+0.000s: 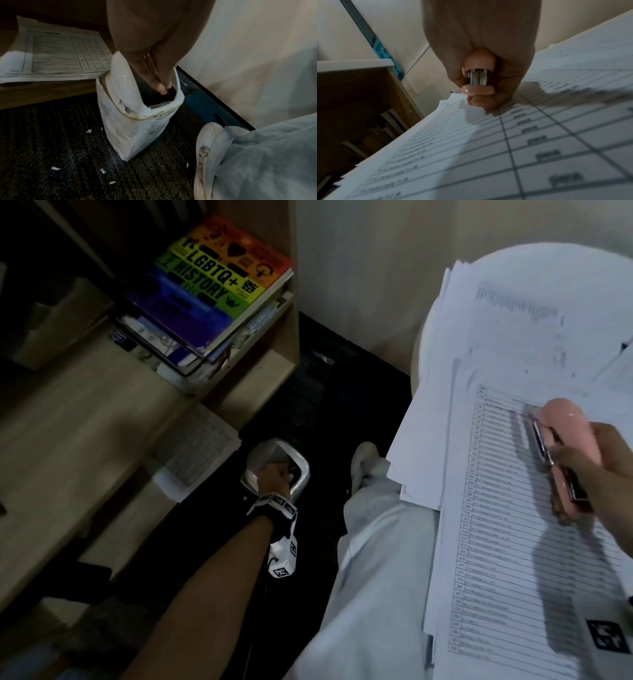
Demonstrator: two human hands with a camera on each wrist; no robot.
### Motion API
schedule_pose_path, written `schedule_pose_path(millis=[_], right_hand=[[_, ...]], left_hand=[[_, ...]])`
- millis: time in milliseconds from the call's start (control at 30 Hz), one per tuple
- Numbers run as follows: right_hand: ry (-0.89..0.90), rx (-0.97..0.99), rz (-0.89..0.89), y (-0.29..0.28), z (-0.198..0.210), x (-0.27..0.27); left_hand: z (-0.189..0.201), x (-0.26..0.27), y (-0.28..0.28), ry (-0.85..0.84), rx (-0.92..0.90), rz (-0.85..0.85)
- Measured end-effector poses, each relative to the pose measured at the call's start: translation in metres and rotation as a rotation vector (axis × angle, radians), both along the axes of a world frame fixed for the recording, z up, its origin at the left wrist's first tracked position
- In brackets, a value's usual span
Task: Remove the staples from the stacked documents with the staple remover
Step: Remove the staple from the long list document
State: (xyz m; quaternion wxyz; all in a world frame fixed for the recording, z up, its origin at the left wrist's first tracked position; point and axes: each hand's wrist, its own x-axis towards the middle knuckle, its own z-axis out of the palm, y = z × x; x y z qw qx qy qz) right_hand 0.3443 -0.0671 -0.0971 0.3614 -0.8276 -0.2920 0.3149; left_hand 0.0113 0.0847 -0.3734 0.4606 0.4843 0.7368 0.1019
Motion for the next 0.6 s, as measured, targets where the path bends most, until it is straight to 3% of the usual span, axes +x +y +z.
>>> schedule_pose_path(millis=[67, 133, 233, 333, 433, 600], right_hand=[[-0.005, 0.009, -0.005, -0.001, -0.002, 0.001], [-0.001, 0.009, -0.01, 0.0, -0.003, 0.001], [0.001, -0.009, -0.009, 0.001, 0.0, 0.0], [0.027, -0.001, 0.031, 0.001, 0.007, -0.006], [0.061, 0.008, 0.024, 0.002, 0.018, -0.013], [0.144, 0.028, -0.057, -0.006, 0.029, -0.006]], left_hand=[[-0.006, -0.003, -0.003, -0.206, -0.03, 0.047], [-0.021, -0.007, -0.003, -0.23, 0.05, 0.05], [-0.014, -0.013, -0.005, -0.187, 0.037, 0.046], [0.013, -0.013, -0.009, -0.158, 0.088, -0.062], [0.05, -0.011, -0.007, 0.065, 0.141, -0.237], [0.127, 0.012, 0.013, -0.138, 0.286, -0.253]])
